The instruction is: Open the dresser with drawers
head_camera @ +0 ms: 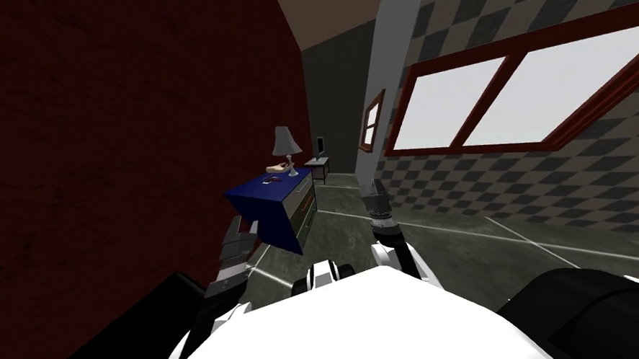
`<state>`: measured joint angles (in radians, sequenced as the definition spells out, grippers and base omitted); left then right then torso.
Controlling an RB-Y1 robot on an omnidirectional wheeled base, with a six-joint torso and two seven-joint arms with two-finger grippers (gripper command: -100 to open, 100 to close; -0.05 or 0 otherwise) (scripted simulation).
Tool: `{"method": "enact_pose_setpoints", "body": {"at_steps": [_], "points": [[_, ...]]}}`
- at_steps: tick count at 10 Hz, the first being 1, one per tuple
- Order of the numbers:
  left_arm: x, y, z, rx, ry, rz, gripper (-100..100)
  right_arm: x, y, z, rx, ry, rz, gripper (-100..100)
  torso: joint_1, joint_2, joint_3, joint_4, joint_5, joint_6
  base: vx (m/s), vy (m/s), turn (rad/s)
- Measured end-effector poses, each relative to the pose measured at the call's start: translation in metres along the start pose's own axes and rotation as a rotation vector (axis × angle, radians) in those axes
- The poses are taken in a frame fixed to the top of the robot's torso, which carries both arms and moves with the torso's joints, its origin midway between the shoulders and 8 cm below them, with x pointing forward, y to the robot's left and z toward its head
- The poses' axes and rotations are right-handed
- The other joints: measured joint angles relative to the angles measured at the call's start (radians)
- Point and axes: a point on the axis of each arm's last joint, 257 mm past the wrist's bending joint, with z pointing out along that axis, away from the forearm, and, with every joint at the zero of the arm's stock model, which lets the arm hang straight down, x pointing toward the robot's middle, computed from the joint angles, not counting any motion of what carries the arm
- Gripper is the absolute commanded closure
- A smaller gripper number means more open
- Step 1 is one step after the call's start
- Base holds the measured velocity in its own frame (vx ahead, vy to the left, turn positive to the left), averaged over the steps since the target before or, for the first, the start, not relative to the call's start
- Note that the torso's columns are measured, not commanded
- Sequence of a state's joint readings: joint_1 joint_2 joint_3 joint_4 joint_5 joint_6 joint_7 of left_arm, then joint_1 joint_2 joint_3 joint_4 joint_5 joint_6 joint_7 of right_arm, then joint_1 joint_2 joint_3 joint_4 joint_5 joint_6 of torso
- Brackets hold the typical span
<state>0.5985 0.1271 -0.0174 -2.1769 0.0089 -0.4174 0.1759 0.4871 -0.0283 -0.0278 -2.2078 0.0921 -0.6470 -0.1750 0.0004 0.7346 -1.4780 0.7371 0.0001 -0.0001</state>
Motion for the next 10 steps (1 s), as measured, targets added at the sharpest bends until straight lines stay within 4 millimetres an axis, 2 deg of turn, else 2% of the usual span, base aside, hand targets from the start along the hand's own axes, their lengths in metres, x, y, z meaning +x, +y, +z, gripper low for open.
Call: {"method": "enact_pose_setpoints", "body": {"at_steps": [4, 10], "points": [[-0.012, 0.03, -0.024, -0.091, -0.01, -0.021, -100, 0.0, 0.0, 0.0, 0.0, 0.0, 0.0, 0, 0.001, 0.005, 0.003, 0.001, 0.0, 0.0, 0.181, -0.033, -0.197], [-0.032, 0.071, -0.077, -0.239, -0.064, -0.072, -100, 0.0, 0.0, 0.0, 0.0, 0.0, 0.0, 0, -0.001, 0.003, 0.002, 0.001, 0.0, 0.0, 0.219, -0.013, -0.242]]}}
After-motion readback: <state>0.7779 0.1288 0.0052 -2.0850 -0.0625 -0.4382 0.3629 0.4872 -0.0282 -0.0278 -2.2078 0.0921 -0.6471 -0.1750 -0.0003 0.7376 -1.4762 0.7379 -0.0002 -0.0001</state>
